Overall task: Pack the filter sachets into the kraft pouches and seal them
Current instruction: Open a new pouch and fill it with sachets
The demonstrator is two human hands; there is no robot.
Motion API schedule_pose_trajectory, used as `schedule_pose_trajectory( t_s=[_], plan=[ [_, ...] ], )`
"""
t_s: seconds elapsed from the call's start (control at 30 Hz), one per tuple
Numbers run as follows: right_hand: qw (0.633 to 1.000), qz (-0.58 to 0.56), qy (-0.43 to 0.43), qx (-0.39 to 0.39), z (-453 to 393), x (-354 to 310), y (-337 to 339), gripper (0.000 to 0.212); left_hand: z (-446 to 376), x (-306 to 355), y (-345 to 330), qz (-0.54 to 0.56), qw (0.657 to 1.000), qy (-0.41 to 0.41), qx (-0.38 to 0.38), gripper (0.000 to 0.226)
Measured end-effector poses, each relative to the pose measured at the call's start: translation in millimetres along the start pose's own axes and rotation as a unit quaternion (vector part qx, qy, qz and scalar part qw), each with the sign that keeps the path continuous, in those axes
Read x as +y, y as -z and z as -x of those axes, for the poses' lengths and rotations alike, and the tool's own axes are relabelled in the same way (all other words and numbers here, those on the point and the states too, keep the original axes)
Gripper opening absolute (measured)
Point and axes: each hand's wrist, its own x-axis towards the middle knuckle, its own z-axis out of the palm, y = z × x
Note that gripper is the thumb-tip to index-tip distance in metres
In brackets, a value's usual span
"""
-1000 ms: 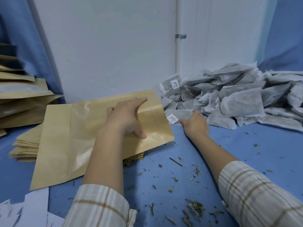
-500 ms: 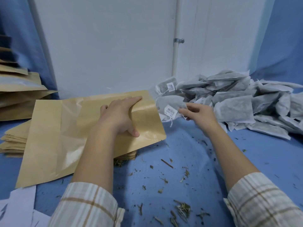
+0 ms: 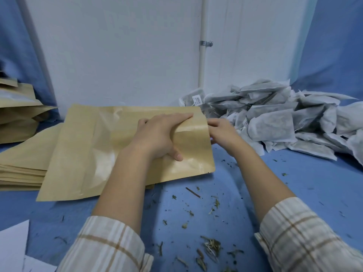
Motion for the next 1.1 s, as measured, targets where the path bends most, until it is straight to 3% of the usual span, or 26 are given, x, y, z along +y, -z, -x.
schedule_pose_trajectory(
  t_s=[0.07,0.13,0.2,0.33,0.5,0.6,0.73,0.8,0.87,1.03,1.1],
  plan=[
    [0.971,0.210,-0.042,0.108,-2.1,17.4,13.4,0.026,0.5,-0.9,1.1,0.009,1.000,0.002,0.003,0.107],
    [0.884,0.433,-0.136,0.111,-1.5,39.8,23.8,0.015,0.9,-0.1,0.2,0.004,1.000,0.004,-0.010,0.106],
    [0.833,0.501,-0.219,0.083,-0.2,56.7,25.8,0.038,0.8,0.9,-1.1,-0.009,1.000,0.001,-0.025,0.106],
    [0.858,0.426,-0.225,0.177,-2.2,70.3,28.2,0.050,1.0,0.5,-0.6,-0.006,1.000,0.002,-0.028,0.106],
    [0.898,0.342,-0.146,0.237,-3.0,74.3,33.3,0.029,1.8,-2.8,-1.1,-0.008,1.000,0.011,-0.024,0.106],
    [0.928,0.159,-0.099,0.321,-2.3,57.8,28.2,0.020,1.0,-5.6,-0.6,-0.030,0.999,0.020,-0.013,0.107],
    [0.900,-0.077,-0.104,0.415,-4.6,37.3,35.6,0.034,0.6,-9.5,-0.4,-0.045,0.998,0.037,0.000,0.109],
    [0.887,-0.228,-0.142,0.376,-3.9,30.5,45.0,0.027,0.5,-10.0,-0.1,-0.048,0.998,0.042,0.006,0.110],
    [0.897,-0.280,-0.150,0.308,-4.1,29.7,47.2,0.020,0.6,-9.6,0.8,-0.044,0.998,0.044,0.016,0.110],
    [0.969,-0.177,-0.050,0.166,-2.5,10.3,19.4,0.017,1.5,-1.9,3.7,0.036,0.999,0.017,0.036,0.109],
    [0.988,-0.142,-0.036,0.055,2.9,-7.0,8.2,0.020,1.9,3.0,4.1,0.075,0.997,0.006,0.026,0.107]
  ],
)
